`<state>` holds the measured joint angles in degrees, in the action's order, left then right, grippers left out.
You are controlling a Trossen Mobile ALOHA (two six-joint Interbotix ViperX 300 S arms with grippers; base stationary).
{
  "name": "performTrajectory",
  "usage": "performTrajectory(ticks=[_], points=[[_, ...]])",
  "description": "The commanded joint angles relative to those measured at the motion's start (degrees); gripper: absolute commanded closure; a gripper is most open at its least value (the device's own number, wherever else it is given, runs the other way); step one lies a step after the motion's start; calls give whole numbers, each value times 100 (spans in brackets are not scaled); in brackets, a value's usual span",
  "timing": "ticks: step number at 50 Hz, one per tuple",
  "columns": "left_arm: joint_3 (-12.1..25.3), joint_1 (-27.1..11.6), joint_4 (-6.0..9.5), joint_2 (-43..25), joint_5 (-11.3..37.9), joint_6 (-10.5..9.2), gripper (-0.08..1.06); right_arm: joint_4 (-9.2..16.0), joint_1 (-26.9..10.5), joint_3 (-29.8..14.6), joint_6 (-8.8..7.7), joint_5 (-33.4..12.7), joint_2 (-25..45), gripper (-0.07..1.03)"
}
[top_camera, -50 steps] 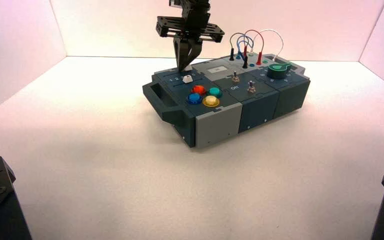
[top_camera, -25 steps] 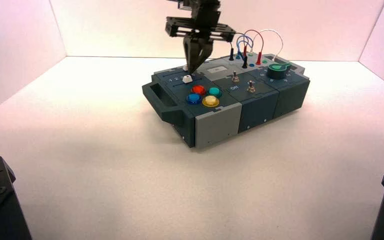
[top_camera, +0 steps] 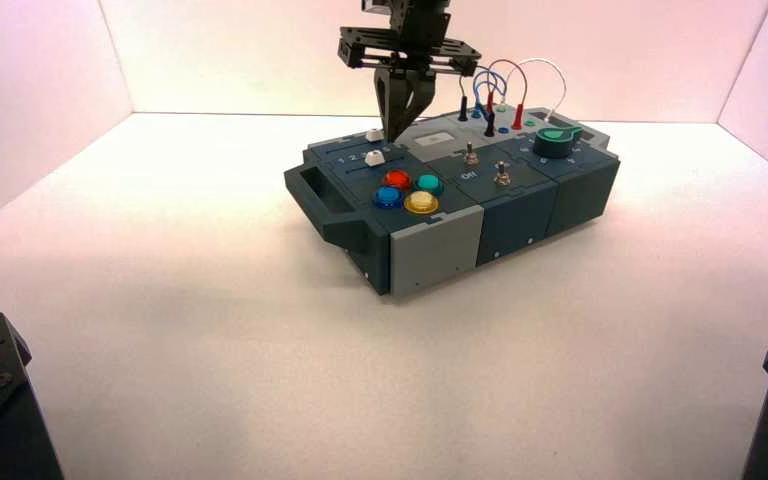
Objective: Move the top slider to position 5.
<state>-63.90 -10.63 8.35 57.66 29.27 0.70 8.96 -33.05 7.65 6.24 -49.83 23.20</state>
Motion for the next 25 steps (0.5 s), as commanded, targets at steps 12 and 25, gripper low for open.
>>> performTrajectory(ticks=[12,25], points=[[149,-18,-9,-44,-18,9,101,-88,-18,132,-35,167,-387,98],[158,-18,-18,-44,18,9,101,-88,-18,229,-35,176,-431,98]])
